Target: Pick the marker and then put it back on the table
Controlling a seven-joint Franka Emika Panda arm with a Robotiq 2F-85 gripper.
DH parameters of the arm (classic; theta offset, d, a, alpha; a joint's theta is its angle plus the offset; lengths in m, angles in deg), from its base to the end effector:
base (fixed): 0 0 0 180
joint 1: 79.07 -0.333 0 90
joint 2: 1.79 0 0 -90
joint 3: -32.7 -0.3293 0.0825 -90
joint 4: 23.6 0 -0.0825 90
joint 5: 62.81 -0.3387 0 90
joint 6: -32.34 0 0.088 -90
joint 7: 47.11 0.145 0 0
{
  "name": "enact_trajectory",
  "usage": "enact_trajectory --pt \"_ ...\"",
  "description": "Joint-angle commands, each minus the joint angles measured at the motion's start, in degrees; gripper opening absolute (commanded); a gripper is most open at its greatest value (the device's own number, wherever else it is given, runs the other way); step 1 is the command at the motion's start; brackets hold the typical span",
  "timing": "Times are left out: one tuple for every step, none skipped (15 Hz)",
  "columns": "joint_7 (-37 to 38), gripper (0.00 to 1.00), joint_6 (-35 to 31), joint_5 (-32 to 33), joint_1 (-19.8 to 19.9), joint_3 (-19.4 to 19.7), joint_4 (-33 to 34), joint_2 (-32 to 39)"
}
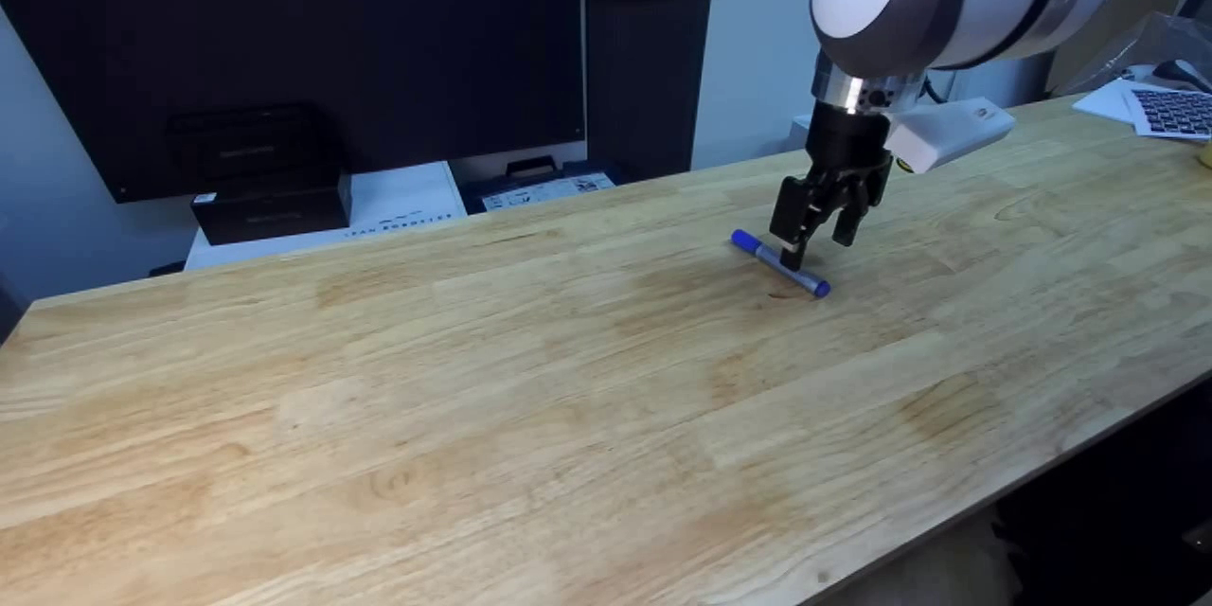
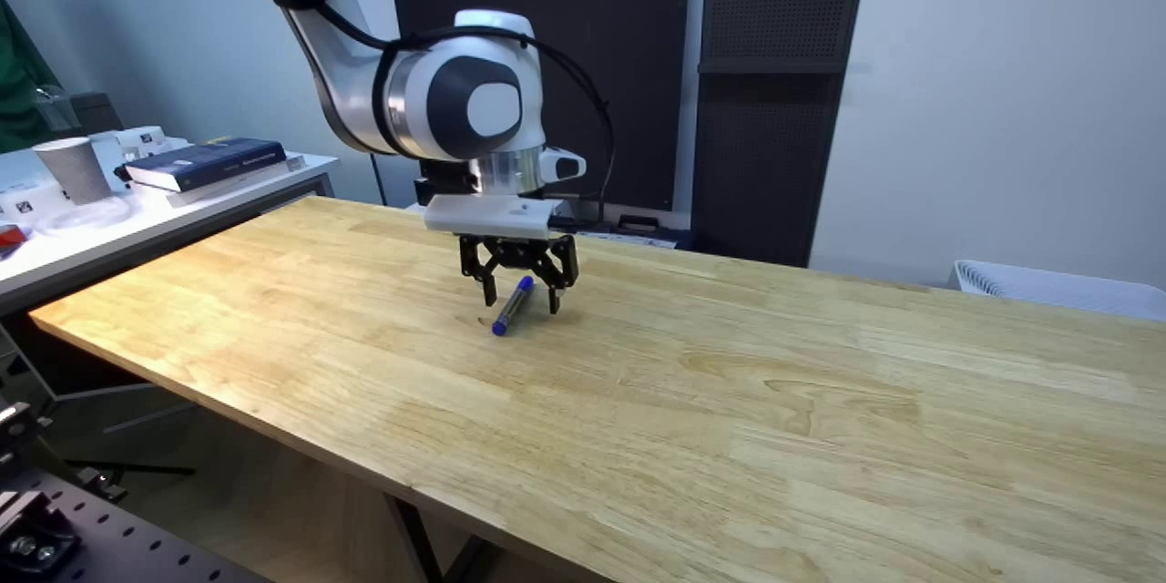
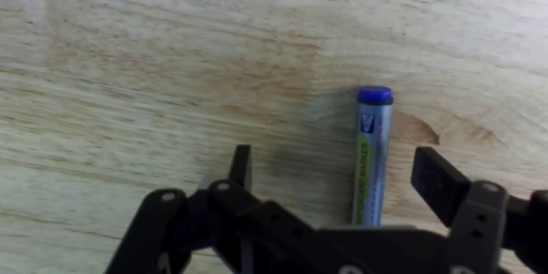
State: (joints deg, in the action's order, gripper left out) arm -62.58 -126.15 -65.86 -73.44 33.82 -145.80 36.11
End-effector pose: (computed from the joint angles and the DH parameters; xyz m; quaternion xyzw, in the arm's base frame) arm 0.5401 -0.0660 0.1044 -0.9985 -0.0531 0.0129 0.0060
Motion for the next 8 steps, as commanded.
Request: enact_trajectory --pt "2.42 0.69 0.51 1.45 0.47 -0.67 3.86 2.23" --pt "2.49 0.62 0.63 1.59 0.25 -0.65 4.34 2.39" --pt "2.6 0.55 0.87 1.68 0.06 -0.65 4.89 2.56" --pt "2.68 0.47 1.09 1.74 -0.08 -0.67 5.46 2.81" --pt "2.78 0.41 1.28 1.82 -0.25 -0.67 5.94 3.06" --pt "2.88 0.34 1.46 1.94 -0.43 -0.68 6.42 3.36" --pt "2.86 0.27 1.61 2.0 -0.48 -0.78 6.86 3.64" --pt "2.86 0.2 1.79 2.12 -0.56 -0.86 7.33 4.03"
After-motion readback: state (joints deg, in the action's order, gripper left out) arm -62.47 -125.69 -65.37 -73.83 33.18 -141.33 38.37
